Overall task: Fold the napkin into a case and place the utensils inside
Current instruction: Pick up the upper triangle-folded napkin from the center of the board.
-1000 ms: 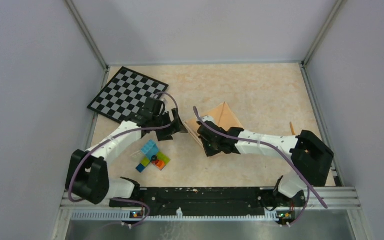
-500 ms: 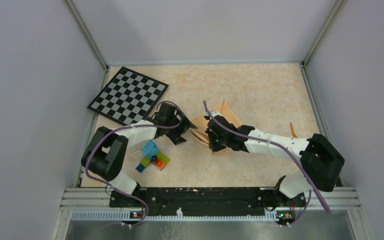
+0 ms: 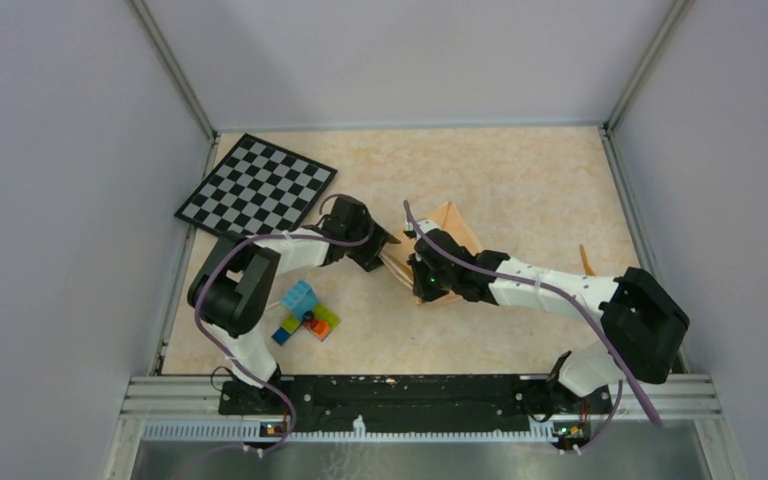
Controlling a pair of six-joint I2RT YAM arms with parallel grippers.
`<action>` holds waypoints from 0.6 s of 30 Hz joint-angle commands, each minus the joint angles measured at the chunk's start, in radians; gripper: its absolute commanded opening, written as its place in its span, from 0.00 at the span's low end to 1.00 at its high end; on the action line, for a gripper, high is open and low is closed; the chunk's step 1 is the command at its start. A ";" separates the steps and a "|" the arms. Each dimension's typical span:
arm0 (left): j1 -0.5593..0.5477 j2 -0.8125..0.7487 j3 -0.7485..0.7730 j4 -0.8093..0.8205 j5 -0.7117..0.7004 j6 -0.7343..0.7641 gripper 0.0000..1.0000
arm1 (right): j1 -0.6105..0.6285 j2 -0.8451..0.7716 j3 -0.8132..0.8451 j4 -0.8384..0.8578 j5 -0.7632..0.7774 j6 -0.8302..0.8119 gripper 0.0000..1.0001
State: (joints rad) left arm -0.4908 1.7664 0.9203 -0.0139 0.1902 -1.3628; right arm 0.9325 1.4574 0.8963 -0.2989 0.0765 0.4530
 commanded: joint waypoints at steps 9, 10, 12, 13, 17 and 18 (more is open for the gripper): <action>0.069 0.089 -0.056 0.067 -0.074 0.093 0.62 | 0.003 -0.011 -0.017 0.018 -0.032 -0.047 0.00; 0.069 0.098 -0.050 0.074 -0.063 0.100 0.61 | 0.004 -0.009 -0.017 0.020 -0.033 -0.050 0.00; 0.069 0.101 -0.048 0.078 -0.059 0.111 0.58 | 0.005 -0.003 -0.015 0.018 -0.029 -0.052 0.00; 0.069 0.095 -0.049 0.072 -0.071 0.113 0.56 | 0.006 -0.001 -0.012 0.013 -0.025 -0.053 0.00; 0.070 0.069 -0.053 0.055 -0.129 0.142 0.46 | 0.022 -0.006 -0.019 -0.005 -0.010 -0.075 0.00; 0.071 0.070 -0.046 0.047 -0.136 0.158 0.40 | 0.031 -0.001 -0.017 -0.012 -0.010 -0.086 0.00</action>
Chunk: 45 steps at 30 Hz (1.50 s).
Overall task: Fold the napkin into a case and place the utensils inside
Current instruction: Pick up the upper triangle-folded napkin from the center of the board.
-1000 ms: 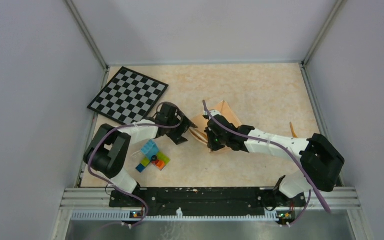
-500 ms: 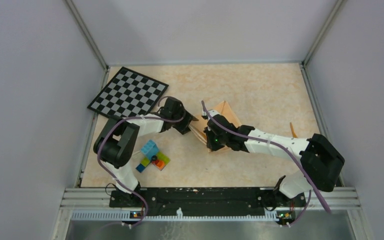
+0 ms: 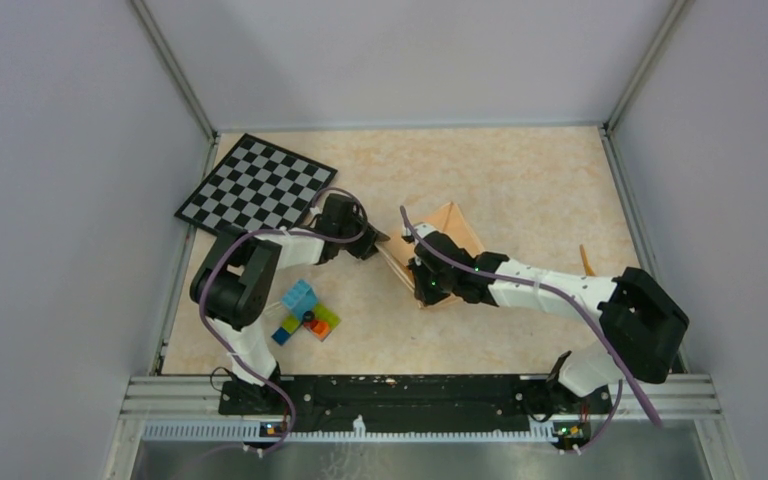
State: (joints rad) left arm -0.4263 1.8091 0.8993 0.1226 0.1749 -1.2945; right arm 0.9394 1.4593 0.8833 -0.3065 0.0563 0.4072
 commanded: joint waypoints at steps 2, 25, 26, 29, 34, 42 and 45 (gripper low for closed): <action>0.008 0.027 -0.014 -0.102 -0.128 0.116 0.27 | 0.044 0.022 0.015 -0.046 0.030 -0.058 0.00; 0.014 -0.002 -0.020 -0.179 -0.061 0.164 0.00 | 0.145 0.237 0.198 0.041 0.353 -0.175 0.31; 0.014 -0.001 -0.025 -0.170 -0.057 0.158 0.00 | 0.145 0.253 0.206 0.031 0.358 -0.176 0.26; 0.014 0.003 -0.034 -0.156 -0.051 0.151 0.00 | 0.147 0.267 0.201 0.030 0.340 -0.170 0.27; 0.015 0.009 -0.019 -0.164 -0.063 0.171 0.00 | 0.167 0.261 0.153 0.056 0.309 -0.170 0.35; 0.017 0.009 -0.008 -0.173 -0.067 0.182 0.00 | 0.233 0.242 0.141 0.035 0.379 -0.175 0.42; 0.017 0.005 -0.014 -0.169 -0.067 0.184 0.00 | 0.241 0.252 0.140 0.022 0.384 -0.170 0.41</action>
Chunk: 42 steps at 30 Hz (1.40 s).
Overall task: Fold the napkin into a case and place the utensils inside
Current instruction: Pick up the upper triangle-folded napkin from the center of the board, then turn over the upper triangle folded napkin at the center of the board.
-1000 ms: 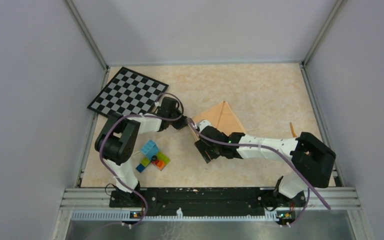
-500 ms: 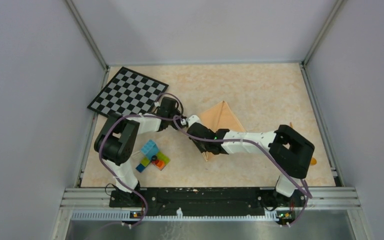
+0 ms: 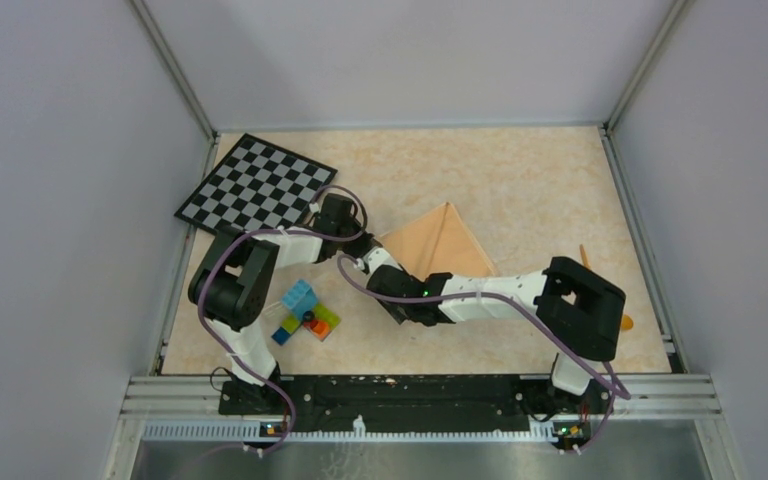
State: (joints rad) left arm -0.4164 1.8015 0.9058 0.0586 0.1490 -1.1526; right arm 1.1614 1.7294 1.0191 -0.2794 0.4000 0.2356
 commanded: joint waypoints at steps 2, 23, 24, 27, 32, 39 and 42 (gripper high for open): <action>0.008 0.007 -0.024 -0.103 -0.044 0.042 0.00 | 0.018 -0.004 -0.007 0.000 0.039 0.005 0.41; 0.011 -0.067 0.029 -0.172 -0.076 0.137 0.00 | 0.030 -0.019 -0.046 0.013 0.189 0.081 0.00; 0.013 -0.086 0.034 -0.180 -0.078 0.152 0.00 | 0.030 -0.057 -0.040 0.008 0.171 0.083 0.00; 0.017 -0.175 0.038 -0.194 -0.072 0.184 0.00 | 0.029 -0.152 -0.033 0.002 0.076 0.104 0.00; 0.037 -0.345 0.066 -0.285 -0.115 0.202 0.00 | 0.029 -0.244 0.000 0.058 -0.109 0.170 0.00; 0.043 -0.605 0.240 -0.471 -0.352 0.397 0.00 | 0.016 -0.255 0.051 0.406 -0.566 0.352 0.00; 0.034 -0.567 0.393 -0.479 -0.367 0.522 0.00 | -0.023 -0.255 0.026 0.618 -0.758 0.486 0.00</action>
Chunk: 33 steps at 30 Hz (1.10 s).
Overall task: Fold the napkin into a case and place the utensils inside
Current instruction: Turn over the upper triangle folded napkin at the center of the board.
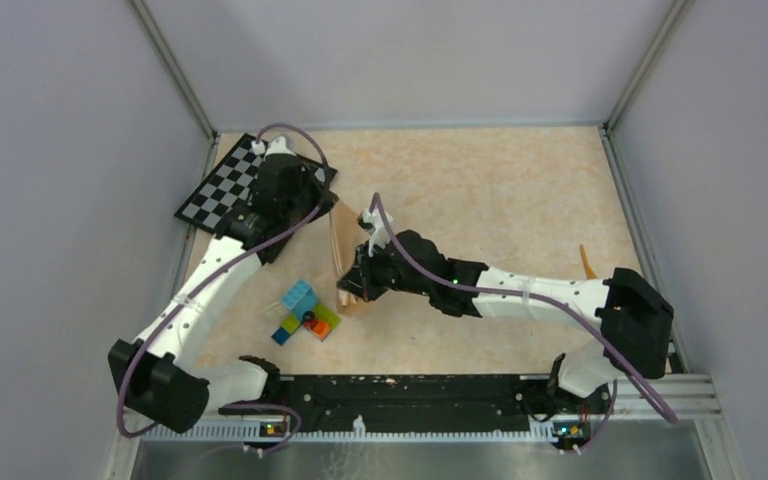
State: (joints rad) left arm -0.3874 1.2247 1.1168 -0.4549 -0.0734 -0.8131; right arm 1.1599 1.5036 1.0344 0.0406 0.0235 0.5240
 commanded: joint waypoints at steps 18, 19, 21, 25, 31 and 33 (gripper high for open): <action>-0.369 1.120 0.966 -0.042 -0.280 0.344 0.00 | -0.623 0.081 -0.819 0.979 -0.817 0.479 0.00; -0.382 1.126 0.955 -0.010 -0.281 0.362 0.00 | -0.631 0.079 -0.839 0.934 -0.796 0.452 0.00; -0.403 1.120 0.916 0.054 -0.282 0.387 0.00 | -0.634 0.049 -0.880 0.866 -0.740 0.412 0.00; -0.421 1.084 0.813 0.170 -0.216 0.404 0.00 | -0.634 -0.132 -0.885 0.503 -0.591 0.304 0.12; -0.426 1.005 0.769 0.155 -0.088 0.404 0.39 | -0.642 -0.471 -0.732 -0.117 -0.344 0.151 0.46; -0.426 0.945 0.741 0.156 -0.029 0.401 0.61 | -0.659 -0.524 -0.660 -0.259 -0.284 0.109 0.51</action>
State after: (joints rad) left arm -0.8230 2.3280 1.8938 -0.3882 -0.1989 -0.4210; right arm 0.5140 1.0916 0.2317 0.1955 -0.4091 0.7681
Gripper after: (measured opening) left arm 0.468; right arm 0.472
